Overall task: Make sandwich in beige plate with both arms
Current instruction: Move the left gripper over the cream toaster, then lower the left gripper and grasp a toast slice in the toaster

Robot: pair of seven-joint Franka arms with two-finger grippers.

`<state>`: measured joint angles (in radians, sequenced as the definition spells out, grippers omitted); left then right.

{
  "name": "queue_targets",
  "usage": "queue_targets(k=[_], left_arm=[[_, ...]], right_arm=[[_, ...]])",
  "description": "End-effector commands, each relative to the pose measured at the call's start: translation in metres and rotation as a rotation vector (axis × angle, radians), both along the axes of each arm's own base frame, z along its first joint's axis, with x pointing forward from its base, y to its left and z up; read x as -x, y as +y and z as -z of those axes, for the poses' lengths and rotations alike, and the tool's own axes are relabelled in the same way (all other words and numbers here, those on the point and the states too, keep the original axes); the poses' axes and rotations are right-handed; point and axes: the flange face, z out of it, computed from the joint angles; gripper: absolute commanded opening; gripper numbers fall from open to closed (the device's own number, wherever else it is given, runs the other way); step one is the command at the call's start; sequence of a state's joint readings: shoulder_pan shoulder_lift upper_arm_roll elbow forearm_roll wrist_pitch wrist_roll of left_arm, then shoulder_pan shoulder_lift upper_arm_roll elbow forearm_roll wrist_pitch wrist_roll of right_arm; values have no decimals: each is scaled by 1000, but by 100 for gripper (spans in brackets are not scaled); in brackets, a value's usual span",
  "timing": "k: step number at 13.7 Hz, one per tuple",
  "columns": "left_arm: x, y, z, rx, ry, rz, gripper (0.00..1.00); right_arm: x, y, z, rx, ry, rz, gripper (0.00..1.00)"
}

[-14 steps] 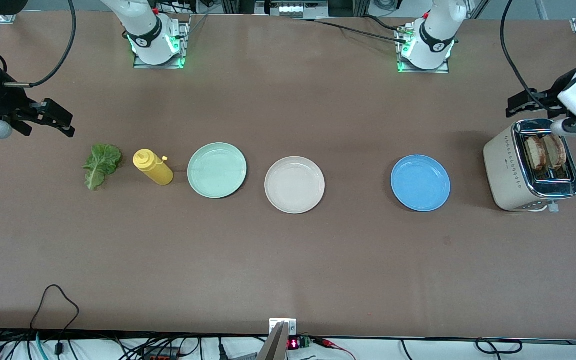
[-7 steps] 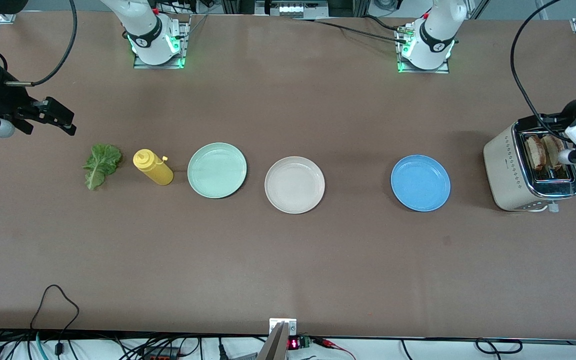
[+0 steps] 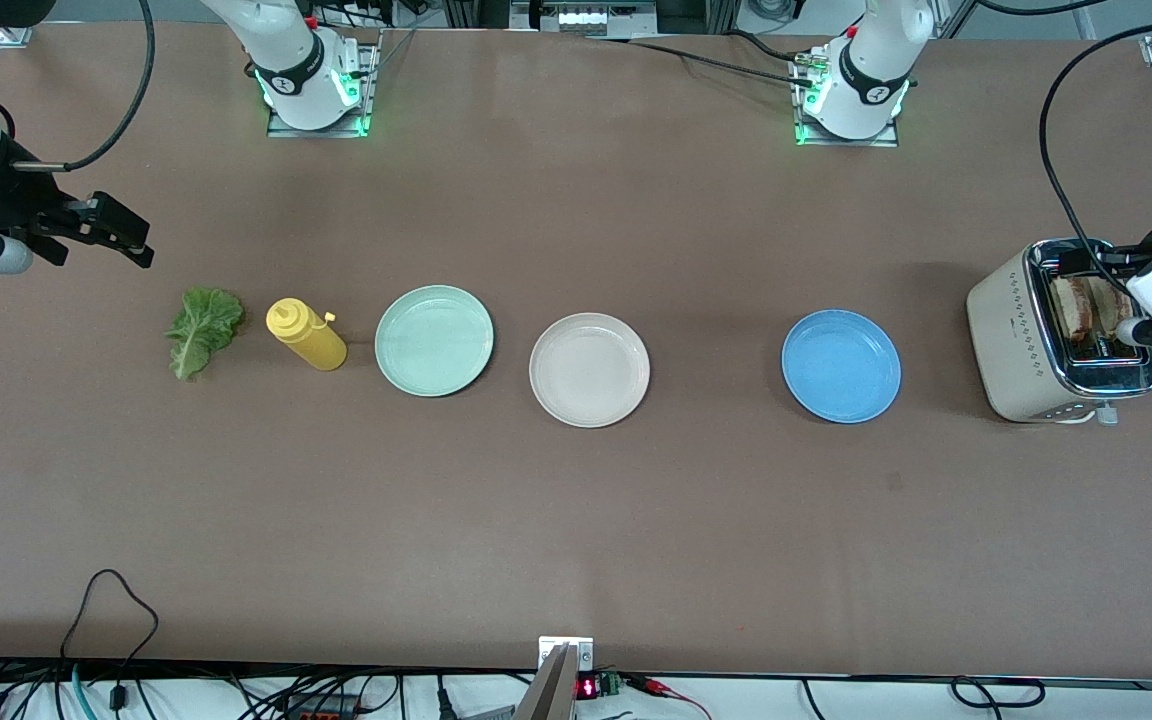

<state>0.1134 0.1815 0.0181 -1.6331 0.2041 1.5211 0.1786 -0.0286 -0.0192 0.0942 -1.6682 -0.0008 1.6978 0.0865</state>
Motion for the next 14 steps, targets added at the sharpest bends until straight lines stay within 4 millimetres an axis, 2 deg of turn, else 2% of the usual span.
queue_targets(k=[1, 4, 8, 9, 11, 13, 14], left_arm=[[19, 13, 19, -16, -83, 46, 100], [47, 16, 38, -57, -206, 102, 100], [68, 48, 84, -45, -314, 137, 100], [75, 49, 93, -43, -337, 139, 99], [85, 54, 107, -37, -331, 123, 90], [85, 54, 109, -36, -326, 122, 70], [86, 54, 111, -33, -313, 117, 55]], right_arm=[[7, -1, -3, 3, 4, 5, 100], [7, -1, -3, 3, 4, 5, 100], [7, -1, -3, 3, 4, 5, 100], [7, -2, -3, 3, 6, 4, 100], [8, -2, -3, 3, 9, 4, 100], [8, -2, -3, 3, 9, 4, 100], [7, -2, -3, 3, 7, 4, 100]])
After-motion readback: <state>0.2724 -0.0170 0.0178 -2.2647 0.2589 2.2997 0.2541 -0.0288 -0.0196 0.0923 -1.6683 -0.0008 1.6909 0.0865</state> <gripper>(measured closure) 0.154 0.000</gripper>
